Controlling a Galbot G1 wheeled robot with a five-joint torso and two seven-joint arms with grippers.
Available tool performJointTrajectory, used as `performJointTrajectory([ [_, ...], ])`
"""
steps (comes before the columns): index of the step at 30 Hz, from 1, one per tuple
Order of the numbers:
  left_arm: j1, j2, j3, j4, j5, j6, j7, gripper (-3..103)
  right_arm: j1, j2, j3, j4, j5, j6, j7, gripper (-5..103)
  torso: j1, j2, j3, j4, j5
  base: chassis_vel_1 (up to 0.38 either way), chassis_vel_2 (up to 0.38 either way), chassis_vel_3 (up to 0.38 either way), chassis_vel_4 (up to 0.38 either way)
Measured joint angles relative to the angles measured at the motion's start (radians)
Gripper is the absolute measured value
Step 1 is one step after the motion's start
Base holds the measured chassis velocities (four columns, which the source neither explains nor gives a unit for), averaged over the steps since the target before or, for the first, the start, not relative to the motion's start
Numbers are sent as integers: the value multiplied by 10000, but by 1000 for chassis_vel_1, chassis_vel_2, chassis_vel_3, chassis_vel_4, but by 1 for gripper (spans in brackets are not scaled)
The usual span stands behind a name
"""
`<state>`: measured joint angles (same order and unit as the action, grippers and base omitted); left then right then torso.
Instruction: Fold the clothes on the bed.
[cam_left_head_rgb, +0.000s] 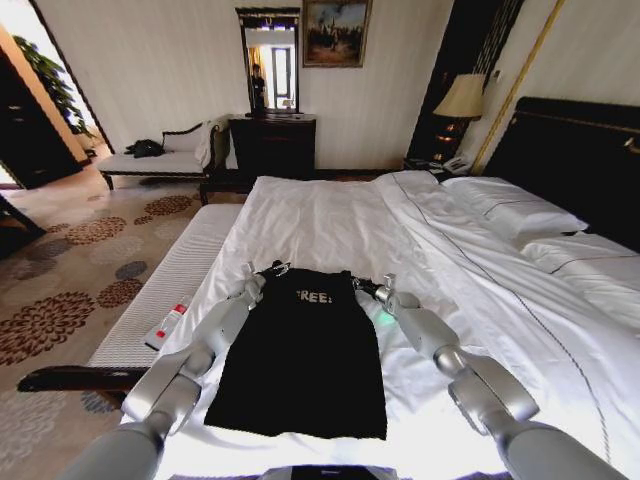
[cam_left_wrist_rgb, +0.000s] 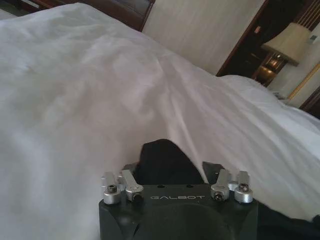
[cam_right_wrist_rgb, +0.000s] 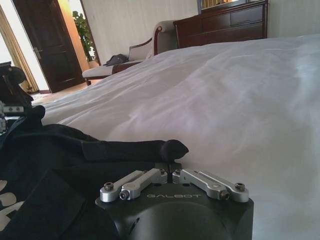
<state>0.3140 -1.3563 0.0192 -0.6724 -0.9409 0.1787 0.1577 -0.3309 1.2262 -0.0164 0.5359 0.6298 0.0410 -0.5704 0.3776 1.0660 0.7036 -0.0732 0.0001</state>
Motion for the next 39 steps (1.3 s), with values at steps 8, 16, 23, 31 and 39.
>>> performJointTrajectory([
  [8,-140,-147,-117,508,227,-138,131,43,-66,-52,-84,93,65,-23,138,0,0,0,0,0,0,0,0,0,0],
  [16,-189,-222,-136,739,221,-266,171,15,-107,-81,-114,168,132,-41,223,0,0,0,0,0,-1,0,0,0,0],
  [23,-242,-256,-133,788,196,-299,187,3,-234,-110,-100,261,219,-43,263,0,0,0,0,-1,0,0,0,0,0],
  [31,-127,-126,-130,454,135,-309,134,3,-451,-301,-130,668,549,-60,385,0,0,0,1,-2,-1,0,0,0,0],
  [39,-235,755,-49,-778,-627,-188,-228,3,-480,-892,-276,2063,1756,-311,1556,0,0,0,0,-1,1,0,0,0,0],
])
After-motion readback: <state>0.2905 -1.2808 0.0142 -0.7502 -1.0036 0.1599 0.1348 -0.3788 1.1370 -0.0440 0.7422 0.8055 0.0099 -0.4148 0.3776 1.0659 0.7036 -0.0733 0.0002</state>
